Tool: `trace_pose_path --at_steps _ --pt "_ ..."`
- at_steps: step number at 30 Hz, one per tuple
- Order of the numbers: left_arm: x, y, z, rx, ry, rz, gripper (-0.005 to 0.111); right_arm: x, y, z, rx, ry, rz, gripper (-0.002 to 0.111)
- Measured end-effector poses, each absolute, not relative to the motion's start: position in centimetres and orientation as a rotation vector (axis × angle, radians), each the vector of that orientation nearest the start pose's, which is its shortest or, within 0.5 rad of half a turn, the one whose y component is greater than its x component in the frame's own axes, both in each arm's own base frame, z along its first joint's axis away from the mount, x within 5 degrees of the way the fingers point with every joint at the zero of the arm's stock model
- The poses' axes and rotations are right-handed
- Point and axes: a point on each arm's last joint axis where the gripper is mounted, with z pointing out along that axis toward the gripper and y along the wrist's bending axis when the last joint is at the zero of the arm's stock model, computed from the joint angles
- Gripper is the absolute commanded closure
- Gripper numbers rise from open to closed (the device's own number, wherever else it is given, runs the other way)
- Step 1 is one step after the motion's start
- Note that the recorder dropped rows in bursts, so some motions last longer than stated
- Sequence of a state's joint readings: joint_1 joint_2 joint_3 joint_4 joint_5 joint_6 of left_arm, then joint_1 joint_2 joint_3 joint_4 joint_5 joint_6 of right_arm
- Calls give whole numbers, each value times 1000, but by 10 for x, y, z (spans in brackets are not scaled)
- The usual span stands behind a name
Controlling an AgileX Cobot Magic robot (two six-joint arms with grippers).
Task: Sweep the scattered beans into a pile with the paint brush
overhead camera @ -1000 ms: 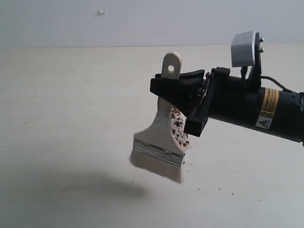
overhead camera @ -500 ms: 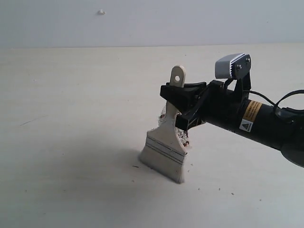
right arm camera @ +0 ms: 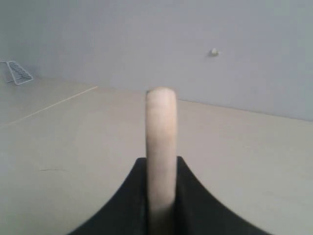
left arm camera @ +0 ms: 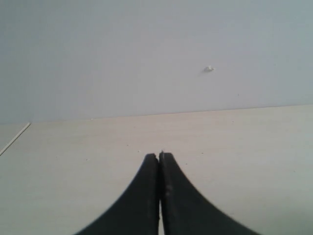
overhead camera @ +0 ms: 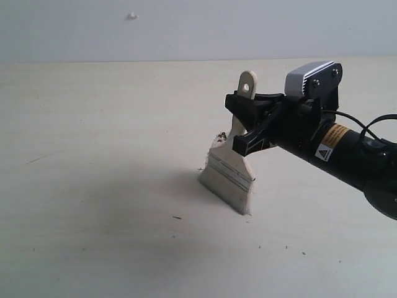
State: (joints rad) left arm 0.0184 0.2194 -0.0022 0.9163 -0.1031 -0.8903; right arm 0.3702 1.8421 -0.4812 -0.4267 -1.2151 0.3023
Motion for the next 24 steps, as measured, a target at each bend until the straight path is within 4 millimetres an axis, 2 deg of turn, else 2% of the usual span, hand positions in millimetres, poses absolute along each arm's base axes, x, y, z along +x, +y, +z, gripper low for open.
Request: trace_pose_path --at_steps 10,24 --pt "75 -6 205 67 1636 -35 107 260 136 146 -467 1626 696 108" --pt "75 -6 205 67 1636 -35 107 245 139 193 -522 1518 796 108"
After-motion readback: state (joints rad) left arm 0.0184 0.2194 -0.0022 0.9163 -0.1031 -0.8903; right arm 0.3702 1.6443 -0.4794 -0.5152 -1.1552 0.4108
